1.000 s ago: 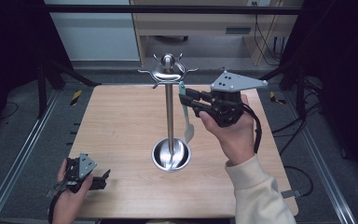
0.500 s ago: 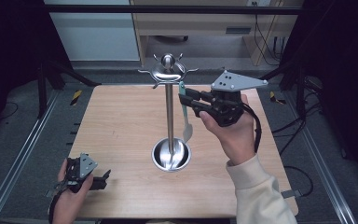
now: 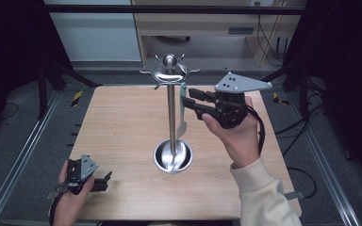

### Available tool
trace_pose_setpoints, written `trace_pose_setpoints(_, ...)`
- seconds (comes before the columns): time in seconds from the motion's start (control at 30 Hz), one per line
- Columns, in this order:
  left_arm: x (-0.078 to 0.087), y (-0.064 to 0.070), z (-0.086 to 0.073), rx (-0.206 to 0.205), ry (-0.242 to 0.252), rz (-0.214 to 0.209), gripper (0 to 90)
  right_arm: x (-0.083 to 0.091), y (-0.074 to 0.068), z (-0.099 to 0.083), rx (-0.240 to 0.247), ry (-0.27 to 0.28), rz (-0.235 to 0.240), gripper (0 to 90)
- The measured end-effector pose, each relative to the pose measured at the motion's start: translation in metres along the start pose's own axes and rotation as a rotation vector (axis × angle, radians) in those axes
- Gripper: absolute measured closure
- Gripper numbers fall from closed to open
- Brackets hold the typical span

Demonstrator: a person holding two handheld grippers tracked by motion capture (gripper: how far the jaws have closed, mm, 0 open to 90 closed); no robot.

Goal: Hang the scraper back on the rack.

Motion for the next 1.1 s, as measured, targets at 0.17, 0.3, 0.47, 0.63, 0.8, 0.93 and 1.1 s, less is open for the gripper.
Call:
trace_pose_setpoints(0.17, 0.000, -0.001, 0.000, 0.000, -0.002, 0.005, 2.7, 0.009, 0.007, -0.008, 0.008, -0.016, -0.042, 55.4)
trace_pose_setpoints(0.3, -0.001, 0.000, 0.001, -0.001, -0.002, 0.006, 2.7, 0.017, 0.015, -0.014, 0.006, -0.017, -0.080, 47.5)
trace_pose_setpoints(0.47, -0.001, -0.001, -0.001, 0.004, -0.006, 0.008, 2.7, 0.026, 0.027, -0.020, -0.001, -0.002, -0.133, 36.8)
trace_pose_setpoints(0.63, -0.001, -0.003, -0.001, 0.004, -0.008, 0.012, 2.7, 0.031, 0.042, -0.027, -0.016, 0.010, -0.200, 23.6)
trace_pose_setpoints(0.8, 0.000, -0.002, -0.002, -0.002, -0.005, 0.010, 2.7, 0.034, 0.056, -0.040, -0.009, 0.001, -0.276, 11.7)
trace_pose_setpoints(0.93, 0.001, -0.001, 0.000, 0.002, 0.002, 0.009, 2.7, 0.034, 0.057, -0.055, -0.012, -0.003, -0.283, 8.2)
trace_pose_setpoints(1.1, -0.001, 0.001, 0.000, -0.010, -0.005, 0.003, 2.7, 0.039, 0.060, -0.076, -0.017, -0.011, -0.291, 8.1)
Point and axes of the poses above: each handheld gripper's, and its own axes: x roughly backward along the jaws, z roughly out of its top, y roughly to its right, the point moved 10 cm from there along -x, roughly forward along the jaws, and after that the axes turned 6 degrees about x, right-handed, at the moved point
